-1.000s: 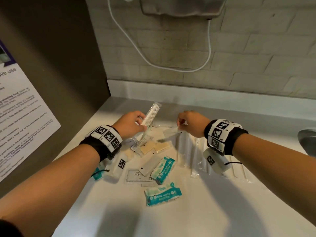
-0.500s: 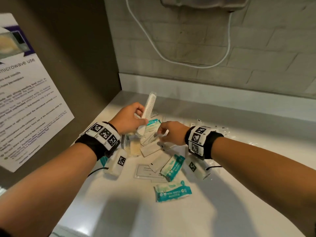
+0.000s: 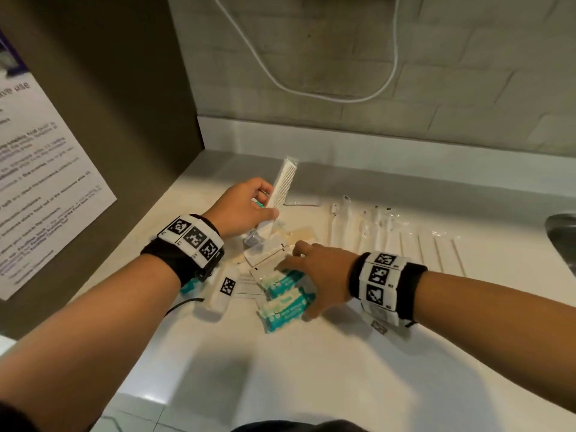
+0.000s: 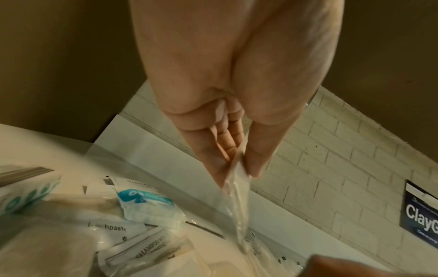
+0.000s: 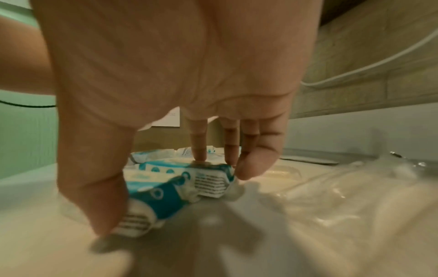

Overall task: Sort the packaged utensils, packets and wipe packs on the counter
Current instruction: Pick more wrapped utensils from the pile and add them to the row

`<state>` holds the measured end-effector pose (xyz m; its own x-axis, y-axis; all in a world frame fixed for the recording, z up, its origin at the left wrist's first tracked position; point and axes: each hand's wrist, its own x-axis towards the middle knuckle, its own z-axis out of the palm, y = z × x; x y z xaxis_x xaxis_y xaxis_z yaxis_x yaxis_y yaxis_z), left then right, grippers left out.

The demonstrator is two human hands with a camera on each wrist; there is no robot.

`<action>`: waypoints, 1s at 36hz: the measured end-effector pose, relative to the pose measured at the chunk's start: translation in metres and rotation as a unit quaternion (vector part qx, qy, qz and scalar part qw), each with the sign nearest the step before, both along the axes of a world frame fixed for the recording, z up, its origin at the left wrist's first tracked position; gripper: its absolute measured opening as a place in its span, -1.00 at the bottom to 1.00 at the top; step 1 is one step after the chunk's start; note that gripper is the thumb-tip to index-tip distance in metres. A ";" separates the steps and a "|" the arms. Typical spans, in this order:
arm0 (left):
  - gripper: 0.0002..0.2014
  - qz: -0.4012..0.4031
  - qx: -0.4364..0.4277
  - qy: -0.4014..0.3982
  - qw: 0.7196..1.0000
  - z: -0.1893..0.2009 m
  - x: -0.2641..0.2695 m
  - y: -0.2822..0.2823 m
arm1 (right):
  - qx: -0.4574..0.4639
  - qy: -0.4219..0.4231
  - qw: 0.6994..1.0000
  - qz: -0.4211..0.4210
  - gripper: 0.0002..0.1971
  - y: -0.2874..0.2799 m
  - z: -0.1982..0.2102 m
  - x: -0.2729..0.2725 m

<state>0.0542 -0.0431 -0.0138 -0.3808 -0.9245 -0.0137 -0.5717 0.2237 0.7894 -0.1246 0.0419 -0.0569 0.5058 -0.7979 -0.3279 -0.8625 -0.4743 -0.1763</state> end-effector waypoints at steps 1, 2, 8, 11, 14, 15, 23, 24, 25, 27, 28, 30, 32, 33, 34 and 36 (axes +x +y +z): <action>-0.64 0.002 0.000 0.003 1.000 0.000 0.001 0.001 | -0.004 -0.003 1.000 0.000 -0.04 -0.005 -0.001 0.005; -0.65 0.005 0.001 0.004 1.000 0.000 0.003 0.002 | -0.006 -0.005 1.000 0.001 -0.04 -0.011 -0.002 0.009; -0.64 0.032 -0.009 0.008 0.999 0.003 0.024 0.001 | -0.015 0.008 1.000 0.006 -0.03 -0.051 -0.005 0.035; -0.64 0.043 -0.010 0.003 0.999 0.004 0.034 0.000 | -0.017 0.025 1.000 0.005 -0.03 -0.068 -0.005 0.047; -0.64 0.052 -0.010 0.005 0.999 0.004 0.041 0.001 | -0.021 0.037 0.999 0.008 -0.04 -0.081 -0.006 0.057; -0.64 0.055 -0.011 0.008 0.998 0.005 0.044 0.001 | -0.023 0.037 0.999 0.010 -0.05 -0.084 -0.006 0.059; -0.63 0.059 -0.010 0.001 0.998 0.007 0.049 0.003 | -0.035 0.024 0.999 0.007 -0.11 -0.095 -0.009 0.067; -0.63 0.058 -0.009 0.000 0.998 0.007 0.049 0.004 | -0.036 0.024 0.999 0.004 -0.13 -0.093 -0.007 0.067; -0.62 0.056 -0.007 0.000 0.998 0.007 0.047 0.004 | -0.038 0.022 0.999 0.004 -0.14 -0.093 -0.008 0.067; -0.62 0.052 -0.006 -0.001 0.999 0.007 0.044 0.005 | -0.039 0.015 0.999 -0.003 -0.18 -0.091 -0.012 0.067; -0.62 0.049 -0.005 0.001 0.999 0.007 0.042 0.005 | -0.037 0.012 0.999 -0.006 -0.19 -0.089 -0.014 0.066; -0.63 0.042 -0.001 0.007 0.999 0.007 0.037 0.006 | -0.037 0.006 0.999 -0.002 -0.20 -0.086 -0.019 0.063; -0.63 0.037 0.003 0.018 0.999 0.007 0.032 0.008 | -0.041 -0.006 0.999 -0.006 -0.23 -0.081 -0.019 0.055; -0.62 0.034 0.005 0.025 0.999 0.007 0.028 0.008 | -0.048 -0.034 0.998 -0.015 -0.29 -0.079 -0.017 0.050; -0.59 0.030 0.005 0.031 0.999 0.007 0.024 0.009 | -0.051 -0.080 0.995 -0.033 -0.37 -0.074 -0.011 0.043; -0.53 0.018 0.002 0.039 0.999 0.006 0.015 0.010 | -0.053 -0.200 0.975 -0.083 -0.51 -0.063 0.002 0.027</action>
